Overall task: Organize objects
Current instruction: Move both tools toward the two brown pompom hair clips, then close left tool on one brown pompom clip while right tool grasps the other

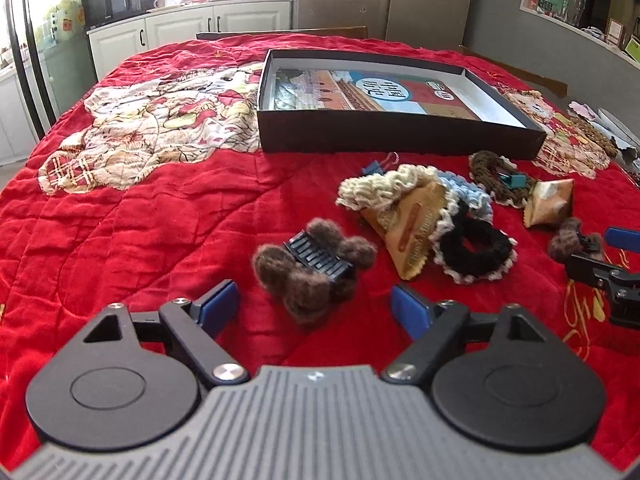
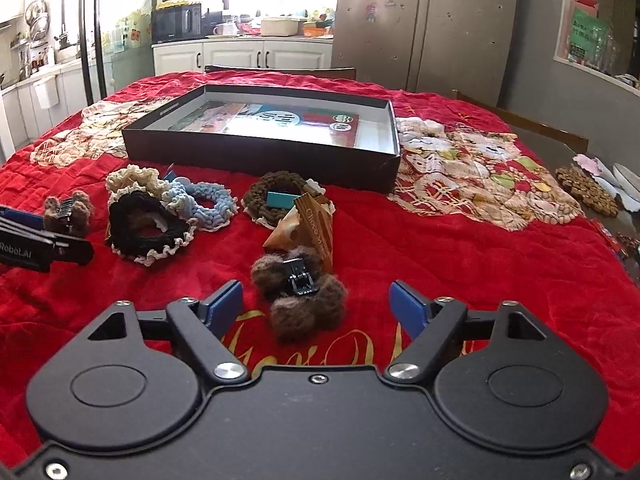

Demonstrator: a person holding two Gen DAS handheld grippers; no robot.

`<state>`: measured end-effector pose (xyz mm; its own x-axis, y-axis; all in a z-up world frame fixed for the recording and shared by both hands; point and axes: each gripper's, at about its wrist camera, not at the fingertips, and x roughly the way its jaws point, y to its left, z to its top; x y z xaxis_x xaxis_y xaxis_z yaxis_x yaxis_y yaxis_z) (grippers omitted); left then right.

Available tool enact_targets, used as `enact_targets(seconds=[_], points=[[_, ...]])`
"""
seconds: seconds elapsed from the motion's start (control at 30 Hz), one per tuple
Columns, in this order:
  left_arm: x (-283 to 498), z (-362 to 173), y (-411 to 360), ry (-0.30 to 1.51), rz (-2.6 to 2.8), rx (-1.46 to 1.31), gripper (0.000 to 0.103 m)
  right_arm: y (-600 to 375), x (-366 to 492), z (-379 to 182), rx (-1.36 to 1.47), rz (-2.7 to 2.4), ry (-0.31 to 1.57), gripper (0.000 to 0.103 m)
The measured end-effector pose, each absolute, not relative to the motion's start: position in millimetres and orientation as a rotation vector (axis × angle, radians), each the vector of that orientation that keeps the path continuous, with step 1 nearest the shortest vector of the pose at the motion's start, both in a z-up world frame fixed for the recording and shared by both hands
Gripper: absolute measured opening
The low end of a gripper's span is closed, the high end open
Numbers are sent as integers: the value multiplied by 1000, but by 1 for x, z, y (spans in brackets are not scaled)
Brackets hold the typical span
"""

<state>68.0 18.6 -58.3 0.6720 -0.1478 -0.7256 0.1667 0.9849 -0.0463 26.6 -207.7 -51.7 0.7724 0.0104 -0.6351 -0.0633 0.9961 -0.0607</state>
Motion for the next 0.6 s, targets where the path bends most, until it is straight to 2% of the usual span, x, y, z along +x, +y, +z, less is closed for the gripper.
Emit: enact_targets(seconds=[0.13,0.4,0.47,0.6], points=[[73,-58,21,807,-173,28,81,-207,32,-55,-88,58,698,66],[76,-57,24,791,-171,40,53,-210,35,-61,-52,87,734,48],[76,-57,24,790,-173,36,51,-211,35,-61,-43,97,736,43],[77,-57,24,779,-161,33,47,-209,34,-60,-52,105,737,41]])
